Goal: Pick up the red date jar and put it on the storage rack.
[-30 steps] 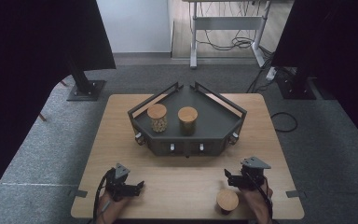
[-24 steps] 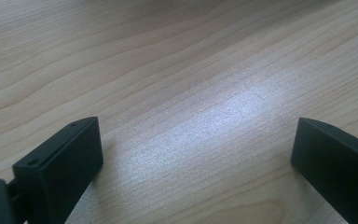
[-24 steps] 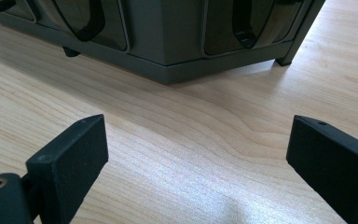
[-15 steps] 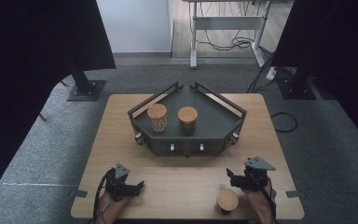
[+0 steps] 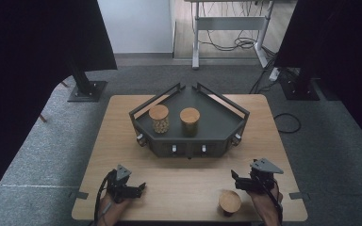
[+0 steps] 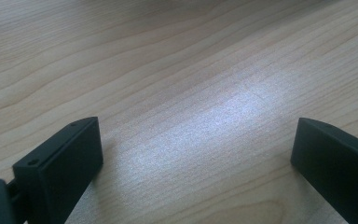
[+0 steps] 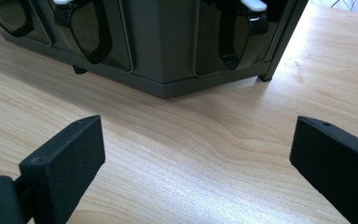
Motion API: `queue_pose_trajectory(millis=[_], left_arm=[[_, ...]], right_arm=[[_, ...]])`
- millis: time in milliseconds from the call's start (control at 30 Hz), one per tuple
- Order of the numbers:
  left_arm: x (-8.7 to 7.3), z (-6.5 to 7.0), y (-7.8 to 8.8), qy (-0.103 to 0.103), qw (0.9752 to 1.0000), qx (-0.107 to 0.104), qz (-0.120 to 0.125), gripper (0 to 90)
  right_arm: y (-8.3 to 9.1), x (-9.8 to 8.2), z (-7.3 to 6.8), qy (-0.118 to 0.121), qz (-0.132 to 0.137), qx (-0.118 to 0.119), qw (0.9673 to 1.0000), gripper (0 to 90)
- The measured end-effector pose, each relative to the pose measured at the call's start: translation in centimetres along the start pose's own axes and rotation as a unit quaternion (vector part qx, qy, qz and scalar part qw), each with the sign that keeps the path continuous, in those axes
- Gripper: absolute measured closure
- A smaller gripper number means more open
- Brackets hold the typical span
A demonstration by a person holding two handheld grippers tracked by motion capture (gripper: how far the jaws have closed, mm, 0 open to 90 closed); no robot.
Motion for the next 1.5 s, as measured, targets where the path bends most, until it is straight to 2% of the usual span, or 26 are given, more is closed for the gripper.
queue_pose_trajectory(millis=[567, 933, 1500], left_arm=[[0.0, 0.0, 0.0, 0.0, 1.0, 0.0, 0.0, 1.9], [0.0, 0.0, 0.0, 0.0, 1.0, 0.0, 0.0, 1.9], [0.0, 0.0, 0.0, 0.0, 1.0, 0.0, 0.0, 1.9]], right_arm=[[2.2, 0.7, -0.3, 0.001, 0.016, -0.002, 0.9999, 2.6], [3.4, 1.0, -0.9, 0.004, 0.024, 0.01, 0.9996, 2.7], [4.7, 0.7, -2.0, 0.007, 0.03, 0.027, 0.9992, 2.8]])
Point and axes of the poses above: each handheld gripper's, and its own axes: y roughly backward along the jaws, x roughly out of its top, z roughly to its right, the point moved 9 cm from there along -y, roughly forward along the jaws, and after that the axes turned 6 degrees about -x, right-handed, at the moved point
